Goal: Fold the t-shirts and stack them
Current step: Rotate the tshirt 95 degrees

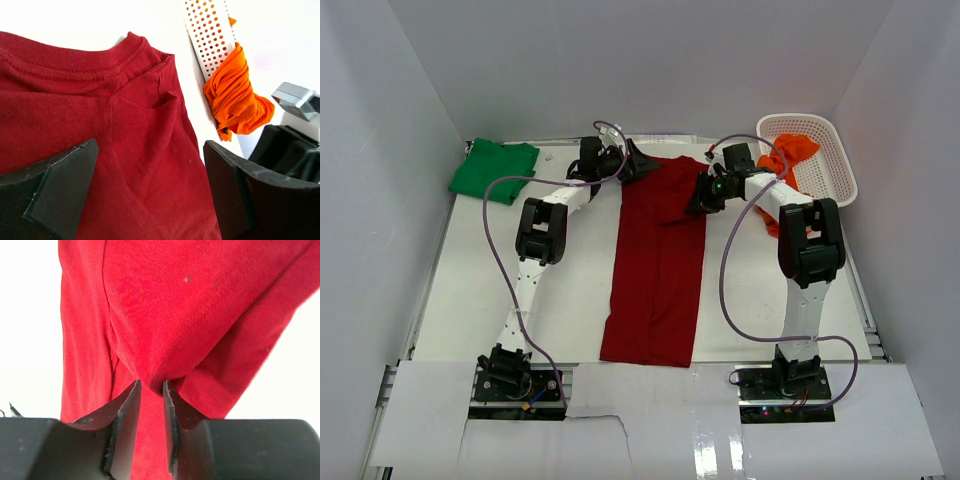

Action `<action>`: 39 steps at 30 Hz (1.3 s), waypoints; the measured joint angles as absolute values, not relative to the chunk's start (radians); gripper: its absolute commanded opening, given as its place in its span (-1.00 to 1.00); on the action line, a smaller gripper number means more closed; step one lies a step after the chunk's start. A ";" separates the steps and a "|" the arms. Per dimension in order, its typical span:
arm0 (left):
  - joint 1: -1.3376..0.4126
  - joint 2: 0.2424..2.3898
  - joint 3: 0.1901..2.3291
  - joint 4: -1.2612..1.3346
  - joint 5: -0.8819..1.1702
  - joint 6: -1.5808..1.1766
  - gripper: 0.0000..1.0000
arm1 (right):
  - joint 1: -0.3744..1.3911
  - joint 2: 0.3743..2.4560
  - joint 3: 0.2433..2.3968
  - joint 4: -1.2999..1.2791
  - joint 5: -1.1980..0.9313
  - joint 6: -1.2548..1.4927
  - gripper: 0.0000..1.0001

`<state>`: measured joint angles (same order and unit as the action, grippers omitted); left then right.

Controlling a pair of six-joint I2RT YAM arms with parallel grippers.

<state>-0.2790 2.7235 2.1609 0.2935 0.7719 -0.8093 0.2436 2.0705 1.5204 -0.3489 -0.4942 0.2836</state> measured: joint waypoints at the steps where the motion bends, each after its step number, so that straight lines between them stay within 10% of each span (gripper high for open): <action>1: -0.279 2.724 2.161 0.294 0.771 -0.807 0.96 | 0.244 2.062 1.520 -0.357 -0.484 0.287 -0.29; 7: -0.276 2.724 2.169 0.288 0.765 -0.796 0.96 | 0.245 2.057 1.526 -0.458 -0.428 0.310 0.75; 23: -0.226 2.413 2.035 0.104 0.772 -0.757 0.96 | 0.323 1.618 1.251 -0.519 -0.361 0.253 0.70; 26: -0.223 2.326 2.061 0.147 0.803 -0.762 0.96 | 0.321 1.689 1.256 -0.479 -0.340 0.251 0.54; 30: -0.232 2.347 2.116 0.202 0.853 -0.778 0.96 | 0.320 1.878 1.383 -0.456 -0.315 0.244 -0.63; 39: -0.281 2.611 2.109 0.142 0.900 -0.775 0.96 | 0.328 2.128 1.554 -0.443 -0.282 0.270 -0.85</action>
